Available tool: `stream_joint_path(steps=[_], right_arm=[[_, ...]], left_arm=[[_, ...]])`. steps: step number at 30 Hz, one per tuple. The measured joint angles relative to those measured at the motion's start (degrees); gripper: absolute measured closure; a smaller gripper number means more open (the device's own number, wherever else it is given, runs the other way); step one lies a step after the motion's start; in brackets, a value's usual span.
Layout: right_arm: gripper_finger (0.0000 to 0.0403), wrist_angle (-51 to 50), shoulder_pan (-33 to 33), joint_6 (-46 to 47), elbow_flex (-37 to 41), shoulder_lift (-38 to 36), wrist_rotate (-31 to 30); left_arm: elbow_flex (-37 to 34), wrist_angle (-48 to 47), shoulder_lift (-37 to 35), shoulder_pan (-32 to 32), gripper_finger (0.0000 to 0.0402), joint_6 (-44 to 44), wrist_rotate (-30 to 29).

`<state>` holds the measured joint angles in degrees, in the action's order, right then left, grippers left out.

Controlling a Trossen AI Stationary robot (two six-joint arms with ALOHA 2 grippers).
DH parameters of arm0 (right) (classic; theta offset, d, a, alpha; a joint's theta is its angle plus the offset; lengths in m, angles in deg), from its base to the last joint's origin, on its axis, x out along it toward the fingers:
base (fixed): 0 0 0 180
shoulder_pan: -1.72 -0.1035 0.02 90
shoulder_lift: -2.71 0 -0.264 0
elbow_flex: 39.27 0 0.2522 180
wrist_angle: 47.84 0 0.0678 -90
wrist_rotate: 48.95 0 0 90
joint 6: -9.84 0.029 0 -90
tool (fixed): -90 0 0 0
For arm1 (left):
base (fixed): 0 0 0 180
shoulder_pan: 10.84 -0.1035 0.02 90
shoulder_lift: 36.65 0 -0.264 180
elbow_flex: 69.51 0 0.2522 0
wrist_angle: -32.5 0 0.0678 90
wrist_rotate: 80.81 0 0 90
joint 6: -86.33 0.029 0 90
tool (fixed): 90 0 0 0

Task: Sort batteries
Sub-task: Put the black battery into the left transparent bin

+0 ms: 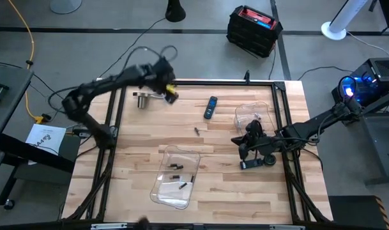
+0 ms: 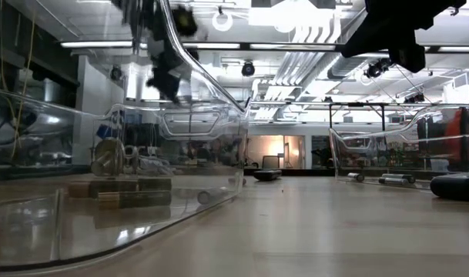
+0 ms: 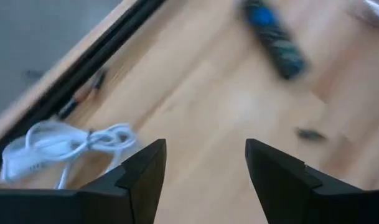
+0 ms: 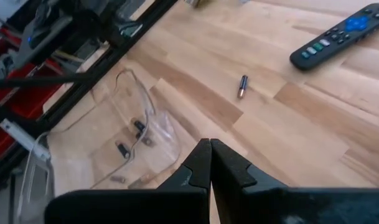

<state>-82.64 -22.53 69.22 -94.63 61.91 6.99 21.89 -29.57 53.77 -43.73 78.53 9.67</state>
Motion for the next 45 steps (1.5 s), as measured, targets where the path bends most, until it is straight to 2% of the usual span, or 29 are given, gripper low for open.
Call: stream_joint_path(steps=[4,8,12,14,18,21,24,26,27,30,34,37,43,45], right_arm=[[0.0403,0.0,0.5,1.8,0.0,0.0,-1.5],[0.0403,0.1,1.8,5.9,0.0,0.0,-1.5],[0.0403,0.6,2.9,9.1,0.0,0.0,-1.5],[0.0403,1.1,3.4,9.8,0.0,0.0,-1.5],[0.0403,2.2,4.2,10.3,0.0,0.0,-1.5],[0.0403,2.6,4.5,10.3,0.0,0.0,-1.6],[0.0403,2.5,4.5,10.0,0.0,0.0,-1.6],[0.0403,2.5,4.5,9.8,0.0,0.0,-1.6],[0.0403,2.5,4.5,9.8,0.0,0.0,-1.6],[0.0403,2.5,4.5,9.8,0.0,0.0,-1.7],[0.0403,2.5,4.5,10.3,0.0,0.0,-1.8],[0.0403,2.5,4.5,11.1,0.0,0.0,-2.0],[0.0403,2.5,4.5,11.3,0.0,0.0,-3.6],[0.0403,2.5,4.5,11.2,0.0,0.0,-4.4]], left_arm=[[1.8,2.1,9.3,-9.6,0.0198,-0.3,4.0],[7.4,0.3,18.9,-13.5,0.0204,0.9,3.9],[15.2,-5.4,25.2,-15.5,0.0212,2.8,-2.7],[18.2,-8.0,27.0,-16.2,0.0218,5.1,-4.1],[23.0,-14.3,28.4,-17.6,0.0232,9.7,-3.8],[23.9,-16.7,27.3,-18.9,0.0259,11.6,-4.5],[24.3,-16.5,25.7,-20.8,0.0321,12.6,-7.7],[24.2,-15.7,26.5,-22.4,0.0375,14.4,-8.7],[24.1,-15.3,27.3,-23.1,0.0388,14.5,-8.8],[24.0,-15.0,29.6,-24.2,0.0394,14.1,-7.9],[23.4,-13.8,32.9,-24.5,0.04,10.4,-3.8],[23.8,-10.8,32.2,-24.6,0.0401,8.7,-2.0],[23.5,-18.0,31.6,-22.6,0.0401,23.0,-1.2],[23.9,-20.3,30.0,-22.4,0.0401,27.3,-3.5]])
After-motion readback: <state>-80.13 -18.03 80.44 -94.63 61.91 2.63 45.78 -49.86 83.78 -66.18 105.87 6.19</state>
